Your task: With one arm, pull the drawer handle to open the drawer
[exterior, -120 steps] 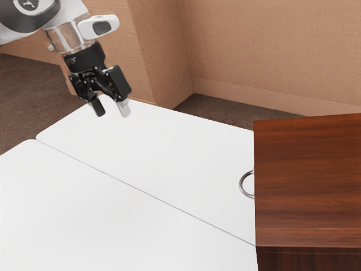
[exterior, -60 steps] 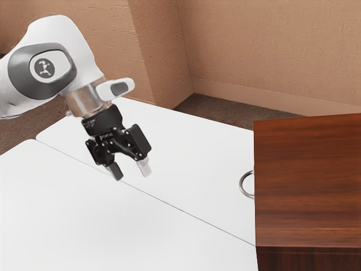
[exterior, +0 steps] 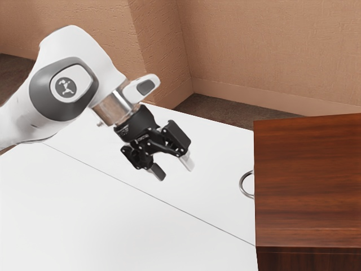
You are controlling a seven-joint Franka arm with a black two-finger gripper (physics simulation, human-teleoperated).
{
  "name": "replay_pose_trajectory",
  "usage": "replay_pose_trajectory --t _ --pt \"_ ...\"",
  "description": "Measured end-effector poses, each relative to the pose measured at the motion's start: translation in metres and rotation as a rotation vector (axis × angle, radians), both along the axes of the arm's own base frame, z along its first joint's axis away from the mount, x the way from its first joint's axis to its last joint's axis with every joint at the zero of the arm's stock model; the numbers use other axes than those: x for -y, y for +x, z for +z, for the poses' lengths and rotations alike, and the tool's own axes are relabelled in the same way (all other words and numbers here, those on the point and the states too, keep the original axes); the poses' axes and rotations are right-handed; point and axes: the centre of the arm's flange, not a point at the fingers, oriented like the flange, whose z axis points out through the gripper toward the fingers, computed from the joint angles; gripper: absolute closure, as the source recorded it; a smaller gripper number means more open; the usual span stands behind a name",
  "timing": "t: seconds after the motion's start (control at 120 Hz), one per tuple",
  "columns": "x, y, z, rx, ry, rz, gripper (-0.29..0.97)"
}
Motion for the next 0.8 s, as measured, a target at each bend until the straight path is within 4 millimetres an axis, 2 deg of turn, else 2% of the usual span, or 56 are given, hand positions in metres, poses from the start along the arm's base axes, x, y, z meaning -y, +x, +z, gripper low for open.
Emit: replay_pose_trajectory --t 0.167,0.425,0.8 --pt "0.012 0.012 -0.013 0.002 -0.020 0.013 0.09" --pt "0.032 0.015 -0.026 -0.013 -0.063 0.021 0.13" --pt "0.043 0.026 -0.042 -0.021 -0.127 0.057 0.14"
